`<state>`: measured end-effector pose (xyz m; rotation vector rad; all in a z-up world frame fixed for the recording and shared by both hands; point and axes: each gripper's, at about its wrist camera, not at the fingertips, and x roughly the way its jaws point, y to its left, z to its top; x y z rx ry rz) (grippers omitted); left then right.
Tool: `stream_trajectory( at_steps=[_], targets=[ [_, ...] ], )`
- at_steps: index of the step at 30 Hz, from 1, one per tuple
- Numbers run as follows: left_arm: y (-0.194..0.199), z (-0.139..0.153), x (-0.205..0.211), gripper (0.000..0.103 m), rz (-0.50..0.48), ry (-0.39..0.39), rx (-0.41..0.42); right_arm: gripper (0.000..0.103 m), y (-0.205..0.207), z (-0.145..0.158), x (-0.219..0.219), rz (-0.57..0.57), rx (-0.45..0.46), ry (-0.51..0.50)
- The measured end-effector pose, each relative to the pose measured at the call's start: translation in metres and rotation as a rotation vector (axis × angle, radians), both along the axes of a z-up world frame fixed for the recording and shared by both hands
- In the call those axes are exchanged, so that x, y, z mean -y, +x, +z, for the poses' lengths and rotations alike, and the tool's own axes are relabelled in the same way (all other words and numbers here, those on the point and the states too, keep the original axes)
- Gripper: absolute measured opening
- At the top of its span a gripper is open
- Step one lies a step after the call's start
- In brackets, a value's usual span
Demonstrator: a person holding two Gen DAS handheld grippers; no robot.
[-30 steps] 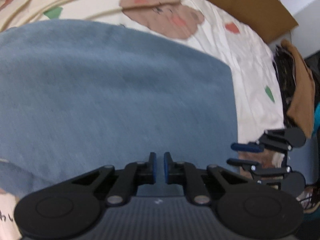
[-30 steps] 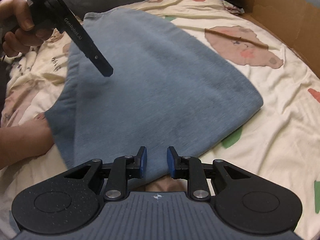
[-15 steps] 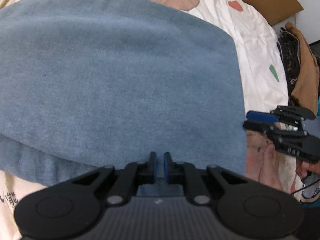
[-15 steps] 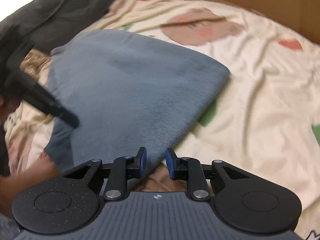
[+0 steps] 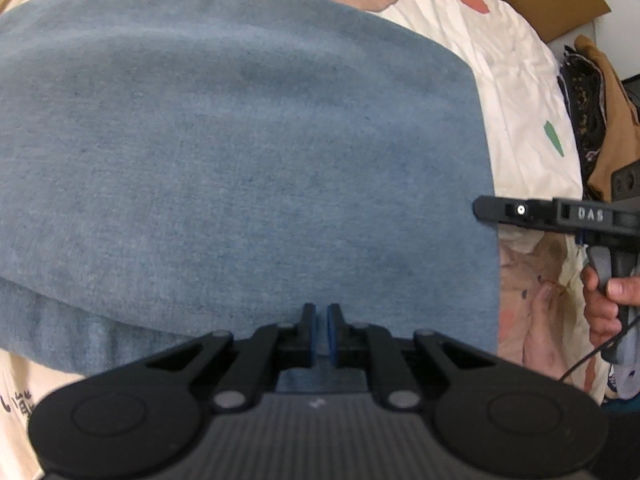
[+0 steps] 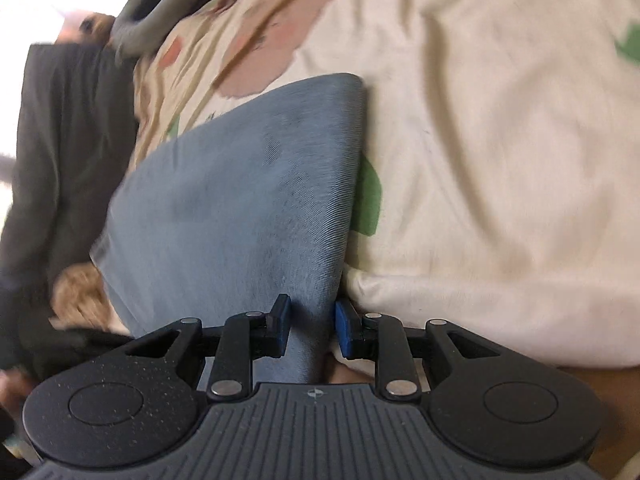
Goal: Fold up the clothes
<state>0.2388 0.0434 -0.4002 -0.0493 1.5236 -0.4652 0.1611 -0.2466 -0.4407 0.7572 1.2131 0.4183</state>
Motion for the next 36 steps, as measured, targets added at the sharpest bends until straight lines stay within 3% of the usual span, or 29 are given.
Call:
stream_trajectory(
  at_steps=[7,19,24,36],
  targets=[
    [0.005,0.001,-0.011,0.008,-0.003,-0.02,-0.021,0.029,0.0,-0.009,0.015,-0.087,-0.06,0.235],
    [0.009,0.006,-0.019,0.009,0.001,-0.017,0.002,0.028,0.014,-0.042,0.0,-0.103,-0.1,0.32],
    [0.011,0.01,-0.027,0.01,0.001,-0.025,0.023,0.009,0.018,-0.039,0.001,-0.084,-0.078,0.331],
    [0.02,-0.002,-0.018,0.01,0.031,-0.055,0.039,0.012,0.018,-0.052,-0.012,-0.138,-0.117,0.385]
  ],
)
